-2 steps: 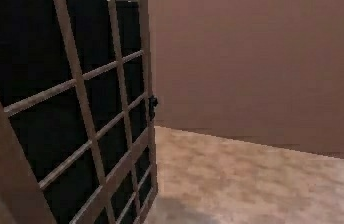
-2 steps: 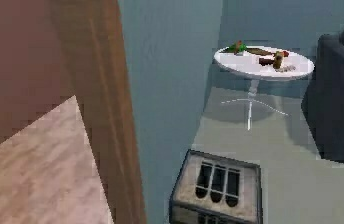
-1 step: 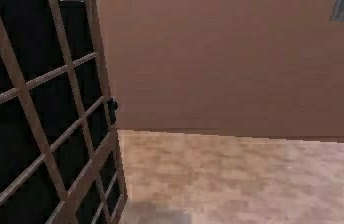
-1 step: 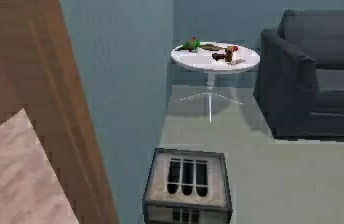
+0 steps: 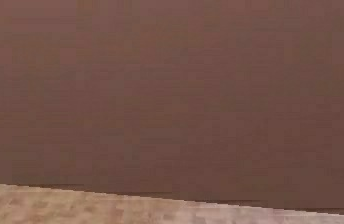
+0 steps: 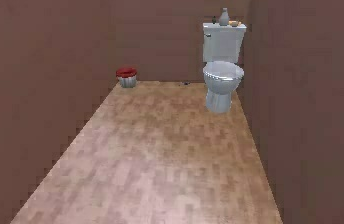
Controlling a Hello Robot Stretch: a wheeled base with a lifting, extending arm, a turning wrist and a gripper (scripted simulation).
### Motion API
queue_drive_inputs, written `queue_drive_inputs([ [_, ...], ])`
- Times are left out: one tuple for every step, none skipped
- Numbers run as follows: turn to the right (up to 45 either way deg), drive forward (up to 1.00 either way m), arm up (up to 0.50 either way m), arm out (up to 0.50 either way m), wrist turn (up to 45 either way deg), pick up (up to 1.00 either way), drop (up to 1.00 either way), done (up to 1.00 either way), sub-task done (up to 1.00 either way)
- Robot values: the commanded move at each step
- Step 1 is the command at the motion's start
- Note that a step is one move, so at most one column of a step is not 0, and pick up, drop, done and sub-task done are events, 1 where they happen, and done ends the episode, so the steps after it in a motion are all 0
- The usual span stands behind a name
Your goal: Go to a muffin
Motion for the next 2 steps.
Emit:
queue_drive_inputs([
  [6.0, 0.00, 0.00, 0.00, 0.0, 0.00, 0.00, 0.00, 0.00],
  [0.0, 0.20, 0.00, 0.00, 0.0, 0.00, 0.00, 0.00, 0.00],
])
